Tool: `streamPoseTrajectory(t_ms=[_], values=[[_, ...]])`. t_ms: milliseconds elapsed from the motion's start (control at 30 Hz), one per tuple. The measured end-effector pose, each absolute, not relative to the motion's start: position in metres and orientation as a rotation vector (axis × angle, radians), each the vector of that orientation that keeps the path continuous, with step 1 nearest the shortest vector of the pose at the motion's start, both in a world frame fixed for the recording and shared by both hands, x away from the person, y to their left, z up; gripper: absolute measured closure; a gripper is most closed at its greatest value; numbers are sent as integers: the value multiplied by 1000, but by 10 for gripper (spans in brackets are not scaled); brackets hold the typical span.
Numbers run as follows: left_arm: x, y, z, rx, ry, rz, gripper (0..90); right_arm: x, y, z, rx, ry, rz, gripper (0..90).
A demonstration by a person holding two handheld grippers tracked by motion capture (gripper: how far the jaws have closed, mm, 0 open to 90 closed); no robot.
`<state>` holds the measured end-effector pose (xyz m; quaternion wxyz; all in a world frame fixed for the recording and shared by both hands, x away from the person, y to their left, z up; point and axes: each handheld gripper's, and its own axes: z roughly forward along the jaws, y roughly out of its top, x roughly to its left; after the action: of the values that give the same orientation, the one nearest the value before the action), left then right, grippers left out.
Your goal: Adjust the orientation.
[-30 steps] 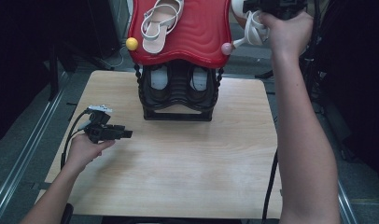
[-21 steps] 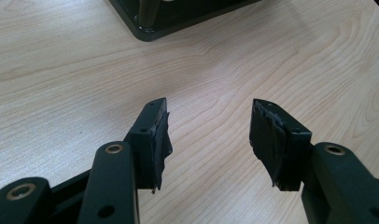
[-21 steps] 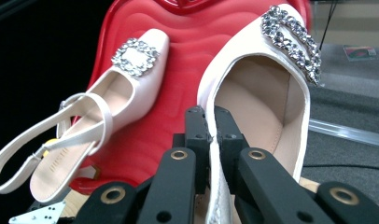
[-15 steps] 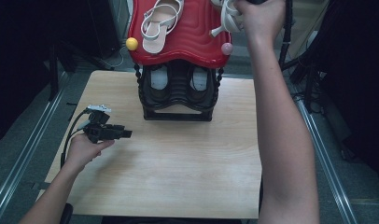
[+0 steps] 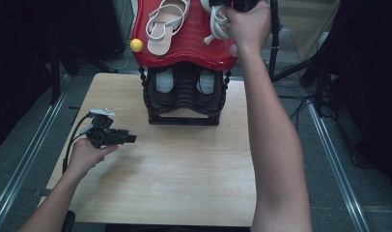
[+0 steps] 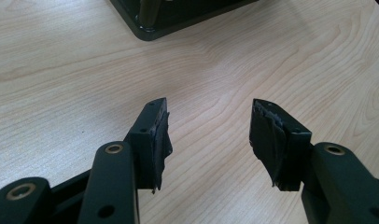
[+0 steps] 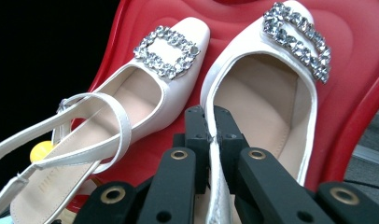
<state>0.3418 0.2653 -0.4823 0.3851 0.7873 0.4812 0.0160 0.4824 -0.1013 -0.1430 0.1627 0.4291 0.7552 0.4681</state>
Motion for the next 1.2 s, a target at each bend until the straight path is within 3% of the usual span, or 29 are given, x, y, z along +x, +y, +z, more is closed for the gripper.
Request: streamPoseTrajectory(t_ms=[1200], values=[[342, 263, -483, 2016, 1220, 42, 476, 481, -82, -176, 1161, 2180, 1293, 882]])
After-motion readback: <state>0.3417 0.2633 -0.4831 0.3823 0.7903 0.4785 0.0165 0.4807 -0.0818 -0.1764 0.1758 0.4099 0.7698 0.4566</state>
